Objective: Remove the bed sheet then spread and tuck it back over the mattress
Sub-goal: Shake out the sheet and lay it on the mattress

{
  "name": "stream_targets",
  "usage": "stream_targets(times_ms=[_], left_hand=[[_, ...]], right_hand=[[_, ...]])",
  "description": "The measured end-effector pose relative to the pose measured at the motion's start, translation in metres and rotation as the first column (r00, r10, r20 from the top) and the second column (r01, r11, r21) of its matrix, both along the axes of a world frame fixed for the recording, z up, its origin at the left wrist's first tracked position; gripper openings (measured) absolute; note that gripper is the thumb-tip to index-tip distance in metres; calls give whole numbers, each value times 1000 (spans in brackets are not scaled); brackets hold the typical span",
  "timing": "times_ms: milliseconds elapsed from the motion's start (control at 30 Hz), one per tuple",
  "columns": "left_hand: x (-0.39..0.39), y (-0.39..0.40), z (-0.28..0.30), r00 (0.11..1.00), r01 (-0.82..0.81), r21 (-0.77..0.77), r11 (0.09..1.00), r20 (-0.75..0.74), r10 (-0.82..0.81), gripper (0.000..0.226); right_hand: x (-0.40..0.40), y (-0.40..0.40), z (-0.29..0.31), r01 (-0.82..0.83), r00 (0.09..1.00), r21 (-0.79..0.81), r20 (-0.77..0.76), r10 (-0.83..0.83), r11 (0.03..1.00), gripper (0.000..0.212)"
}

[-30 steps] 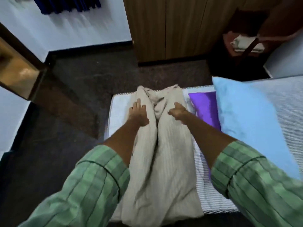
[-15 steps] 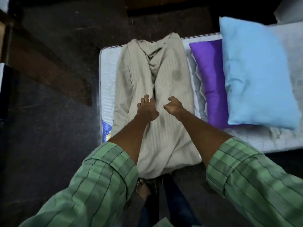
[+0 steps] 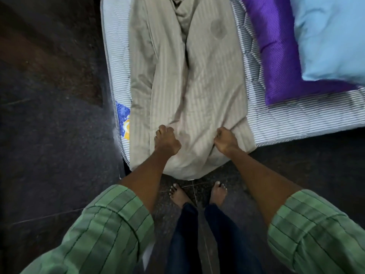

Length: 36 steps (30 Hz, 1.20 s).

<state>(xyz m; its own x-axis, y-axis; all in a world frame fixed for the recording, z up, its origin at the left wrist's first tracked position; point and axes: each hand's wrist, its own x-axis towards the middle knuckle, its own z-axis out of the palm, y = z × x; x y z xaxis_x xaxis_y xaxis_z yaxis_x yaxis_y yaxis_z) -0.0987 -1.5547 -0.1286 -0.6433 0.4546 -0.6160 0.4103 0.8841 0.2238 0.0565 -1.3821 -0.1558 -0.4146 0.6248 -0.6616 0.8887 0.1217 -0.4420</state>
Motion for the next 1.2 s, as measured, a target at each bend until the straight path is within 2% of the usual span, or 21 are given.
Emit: stream_targets(times_ms=[100, 167, 233, 300, 400, 467, 533, 600, 667, 733, 800, 867, 967, 1100, 1200], left_hand=[[-6, -12, -26, 999, -36, -1, 999, 39, 36, 55], [-6, -19, -44, 998, -27, 3, 1000, 50, 27, 55], [-1, -28, -59, 995, -101, -19, 995, -23, 101, 65], [3, -37, -69, 933, -314, -23, 949, -191, 304, 91], [-2, -58, -77, 745, -638, -30, 769, -276, 607, 128], [-2, -75, -80, 717, -679, -49, 732, -258, 648, 134], [2, -90, -82, 737, -641, -12, 768, -292, 610, 128], [6, -98, -81, 740, -628, 9, 778, -305, 600, 117], [8, -104, -80, 734, -649, 10, 761, -256, 629, 105], [13, -107, -82, 755, -631, 16, 776, -215, 619, 91], [21, -106, -84, 783, -600, 20, 800, -192, 592, 78], [30, -103, -86, 781, -603, 34, 797, -178, 598, 76], [40, -101, -79, 752, -631, 65, 773, -194, 630, 73], [50, -103, -71, 786, -593, -9, 805, -226, 576, 72], [56, -109, -73, 800, -569, 77, 819, -179, 572, 63]], right_hand=[[1, 0, -22, -5, 1000, 67, -11, 6, 998, 18], [1, 1, -32, -38, 999, 78, -20, 39, 996, 24], [9, 4, -40, -60, 998, 179, 11, 59, 982, 34], [25, 9, -50, -56, 995, 330, 92, 27, 942, 62], [49, 17, -60, 16, 979, 311, 190, -79, 950, 116], [58, 19, -67, -2, 968, 301, 241, -74, 954, 130], [65, 22, -71, -14, 965, 337, 251, -75, 942, 138], [71, 28, -74, 83, 957, 319, 240, -165, 944, 148], [75, 29, -77, 172, 945, 325, 211, -249, 930, 141], [79, 24, -75, 170, 959, 353, 153, -236, 920, 113], [83, 15, -73, 190, 975, 273, 63, -215, 943, 87], [86, 7, -74, 243, 969, 155, -6, -245, 957, 73], [88, -7, -74, 238, 971, 41, -20, -237, 970, 61], [100, -17, -76, 219, 975, 13, -34, -219, 976, 55], [113, -23, -71, 256, 966, 21, -51, -255, 966, 39]])
